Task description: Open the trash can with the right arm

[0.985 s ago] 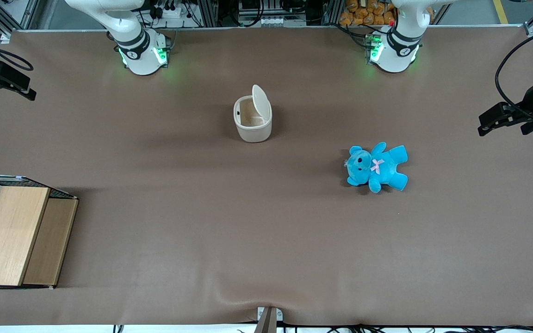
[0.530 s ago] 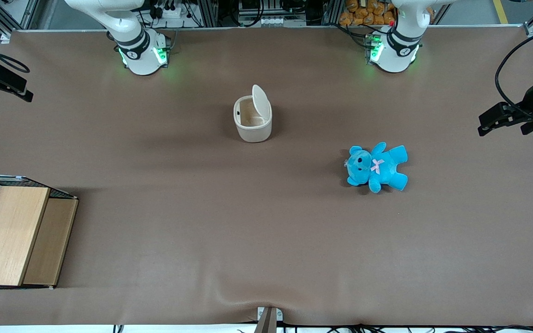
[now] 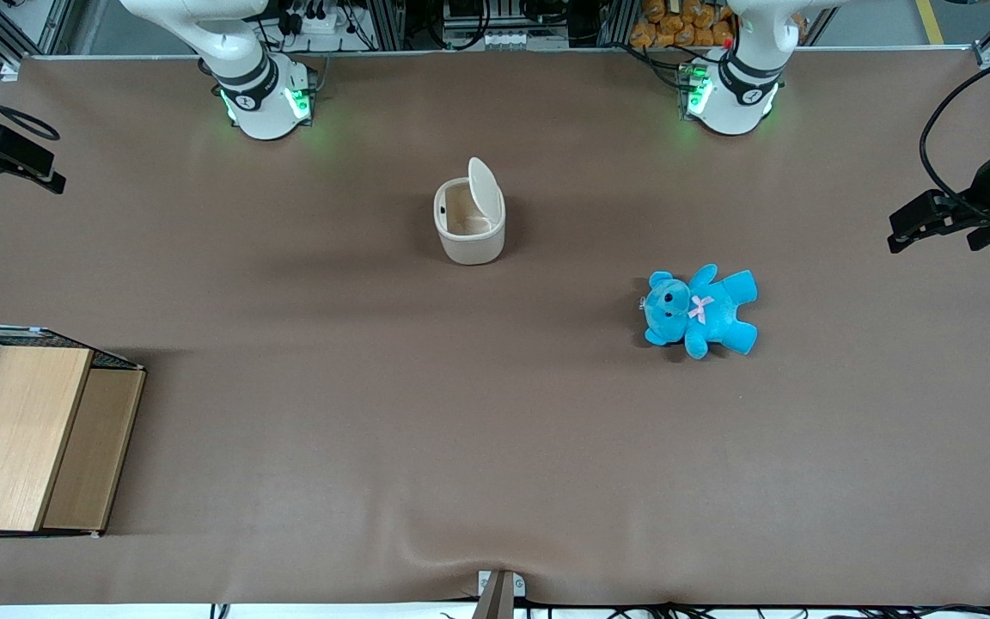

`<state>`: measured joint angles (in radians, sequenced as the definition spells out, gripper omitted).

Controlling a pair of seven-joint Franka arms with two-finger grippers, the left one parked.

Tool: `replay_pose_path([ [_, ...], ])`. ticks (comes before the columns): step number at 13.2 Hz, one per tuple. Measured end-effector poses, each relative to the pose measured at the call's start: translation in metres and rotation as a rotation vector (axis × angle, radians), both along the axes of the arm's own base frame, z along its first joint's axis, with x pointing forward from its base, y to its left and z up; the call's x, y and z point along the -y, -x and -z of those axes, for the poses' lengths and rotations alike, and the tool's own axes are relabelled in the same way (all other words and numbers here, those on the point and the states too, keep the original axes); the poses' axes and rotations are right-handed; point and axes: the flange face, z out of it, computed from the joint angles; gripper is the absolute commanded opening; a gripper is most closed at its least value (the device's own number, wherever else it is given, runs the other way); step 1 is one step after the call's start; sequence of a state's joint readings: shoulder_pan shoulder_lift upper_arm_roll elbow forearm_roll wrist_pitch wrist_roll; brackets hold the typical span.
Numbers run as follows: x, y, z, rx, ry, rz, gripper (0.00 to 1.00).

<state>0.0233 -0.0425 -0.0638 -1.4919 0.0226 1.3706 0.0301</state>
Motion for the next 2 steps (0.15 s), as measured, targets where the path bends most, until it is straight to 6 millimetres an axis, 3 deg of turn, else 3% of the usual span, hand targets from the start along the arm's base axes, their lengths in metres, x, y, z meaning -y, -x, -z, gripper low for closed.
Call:
replay_pose_path([
  [2, -0.0002, 0.0000, 0.0000, 0.000, 0.000, 0.000, 1.00],
])
